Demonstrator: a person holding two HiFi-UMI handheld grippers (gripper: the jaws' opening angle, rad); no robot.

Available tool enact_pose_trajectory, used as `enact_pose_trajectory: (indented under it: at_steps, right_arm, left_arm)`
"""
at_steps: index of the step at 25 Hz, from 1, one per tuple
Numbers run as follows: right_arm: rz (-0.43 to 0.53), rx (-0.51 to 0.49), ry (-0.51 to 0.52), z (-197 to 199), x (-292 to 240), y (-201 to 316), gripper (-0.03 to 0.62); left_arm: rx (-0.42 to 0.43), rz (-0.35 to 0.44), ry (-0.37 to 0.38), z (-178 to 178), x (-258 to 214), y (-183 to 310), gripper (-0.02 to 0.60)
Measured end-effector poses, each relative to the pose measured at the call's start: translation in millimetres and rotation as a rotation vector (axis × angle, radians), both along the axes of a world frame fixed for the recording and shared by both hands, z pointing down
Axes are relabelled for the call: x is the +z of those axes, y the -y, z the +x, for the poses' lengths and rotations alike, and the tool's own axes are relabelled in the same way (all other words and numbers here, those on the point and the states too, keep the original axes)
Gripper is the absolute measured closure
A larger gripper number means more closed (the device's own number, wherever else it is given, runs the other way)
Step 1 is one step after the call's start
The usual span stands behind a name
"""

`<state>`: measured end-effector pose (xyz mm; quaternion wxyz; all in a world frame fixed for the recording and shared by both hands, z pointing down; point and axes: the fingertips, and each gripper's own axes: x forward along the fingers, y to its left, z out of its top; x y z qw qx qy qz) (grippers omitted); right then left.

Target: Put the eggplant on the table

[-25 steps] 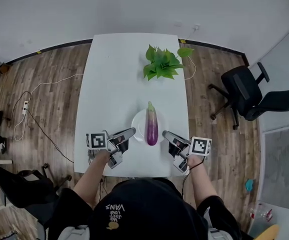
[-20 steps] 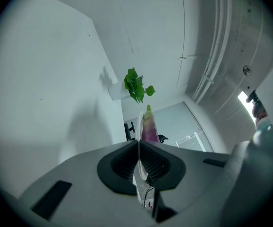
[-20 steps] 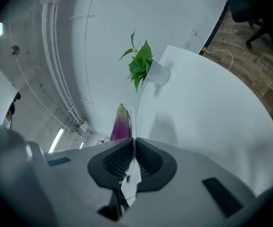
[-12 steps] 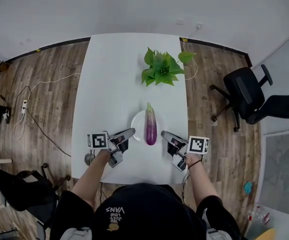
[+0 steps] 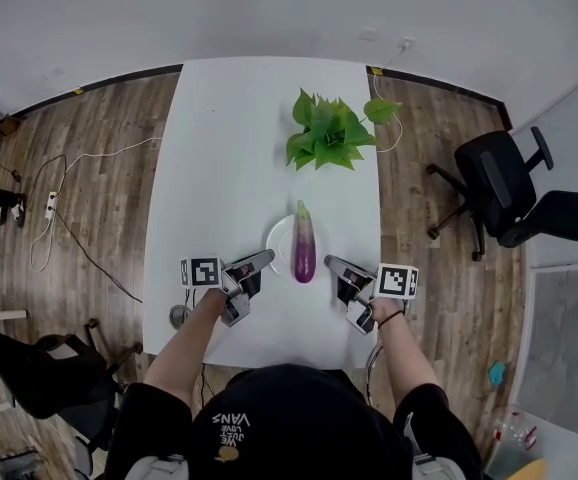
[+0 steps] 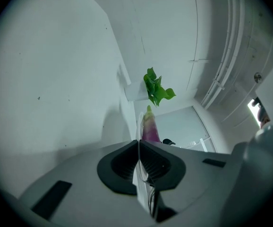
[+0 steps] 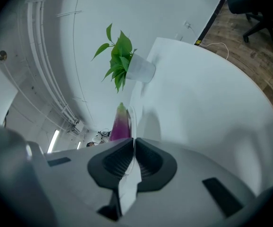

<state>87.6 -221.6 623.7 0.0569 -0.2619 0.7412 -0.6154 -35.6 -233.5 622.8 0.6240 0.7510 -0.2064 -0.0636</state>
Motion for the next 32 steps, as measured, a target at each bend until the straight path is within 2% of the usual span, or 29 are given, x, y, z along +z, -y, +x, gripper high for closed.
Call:
enact_pose_trajectory:
  at_steps: [12, 16, 19, 27, 32]
  right_arm:
    - [-0.064, -0.006, -0.016, 6, 16, 10, 0.568]
    - [-0.124, -0.018, -0.051, 7, 23, 11, 0.568]
    - [-0.178, -0.011, -0.071, 8, 28, 12, 0.568]
    - [-0.255, -0.010, -0.094, 7, 36, 14, 0.566]
    - [-0.289, 0.013, -0.102, 7, 37, 13, 0.568]
  left_arm:
    - [0.019, -0.182, 0.053, 4, 20, 9, 0.561]
    - [0.024, -0.269, 0.081, 6, 27, 10, 0.560]
    - [0.020, -0.294, 0.093, 6, 30, 13, 0.561]
    - [-0.013, -0.384, 0.065, 5, 34, 17, 0.560]
    - [-0.036, -0.399, 0.026, 5, 29, 20, 0.555]
